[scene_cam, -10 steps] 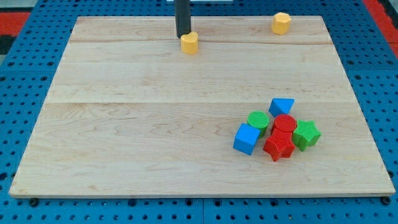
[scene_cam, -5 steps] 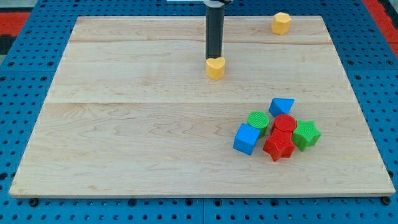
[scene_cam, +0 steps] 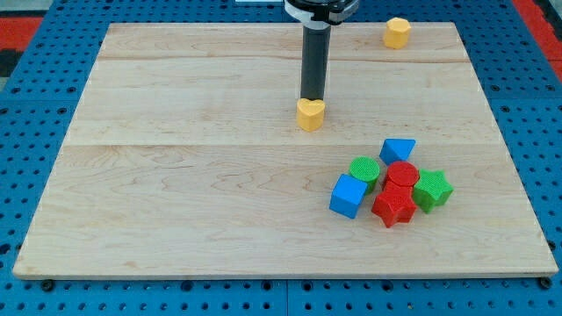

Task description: Place the yellow heart towards the left side of the blue triangle

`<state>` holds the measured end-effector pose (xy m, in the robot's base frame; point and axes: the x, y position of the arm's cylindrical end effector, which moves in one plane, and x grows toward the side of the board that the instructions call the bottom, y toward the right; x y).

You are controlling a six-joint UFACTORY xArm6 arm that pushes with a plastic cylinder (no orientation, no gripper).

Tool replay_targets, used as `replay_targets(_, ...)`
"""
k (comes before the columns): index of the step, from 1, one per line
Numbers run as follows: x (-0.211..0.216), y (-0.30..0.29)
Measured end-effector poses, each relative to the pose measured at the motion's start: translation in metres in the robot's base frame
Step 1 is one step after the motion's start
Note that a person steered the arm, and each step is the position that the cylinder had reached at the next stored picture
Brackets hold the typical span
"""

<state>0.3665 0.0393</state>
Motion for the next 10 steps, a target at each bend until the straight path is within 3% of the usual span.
replay_targets(6,0.010,-0.049)
replay_targets(8,0.014,0.003)
replay_targets(10,0.012,-0.008)
